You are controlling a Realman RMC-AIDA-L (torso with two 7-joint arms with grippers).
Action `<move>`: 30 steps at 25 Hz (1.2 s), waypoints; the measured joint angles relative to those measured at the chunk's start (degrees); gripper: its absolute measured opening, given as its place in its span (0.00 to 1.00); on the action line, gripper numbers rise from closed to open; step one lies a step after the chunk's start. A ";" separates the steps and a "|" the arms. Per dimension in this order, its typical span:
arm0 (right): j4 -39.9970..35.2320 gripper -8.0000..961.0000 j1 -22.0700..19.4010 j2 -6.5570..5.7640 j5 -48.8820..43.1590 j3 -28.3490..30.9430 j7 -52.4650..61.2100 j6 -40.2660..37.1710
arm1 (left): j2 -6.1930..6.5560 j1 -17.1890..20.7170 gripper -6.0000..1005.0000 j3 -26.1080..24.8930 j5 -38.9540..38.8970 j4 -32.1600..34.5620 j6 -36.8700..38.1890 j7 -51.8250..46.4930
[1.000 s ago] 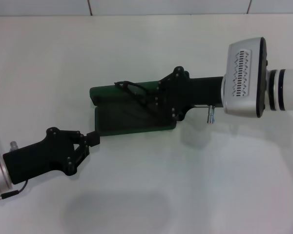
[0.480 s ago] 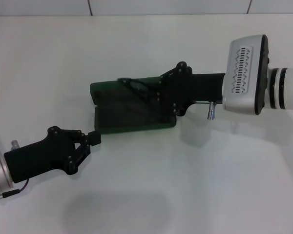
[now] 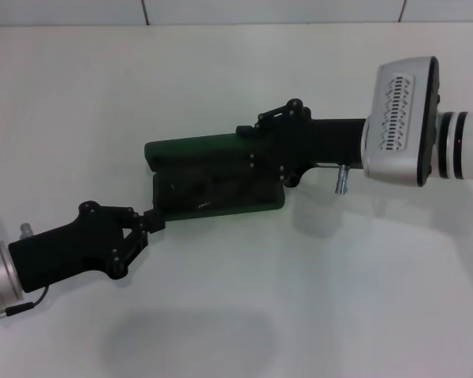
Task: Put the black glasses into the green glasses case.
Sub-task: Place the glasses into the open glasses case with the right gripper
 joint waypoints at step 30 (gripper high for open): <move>4.16 0.26 -16.22 -0.87 3.14 19.20 -2.20 -22.30 | -1.95 -6.16 0.04 -0.07 6.47 -3.83 -6.75 -1.37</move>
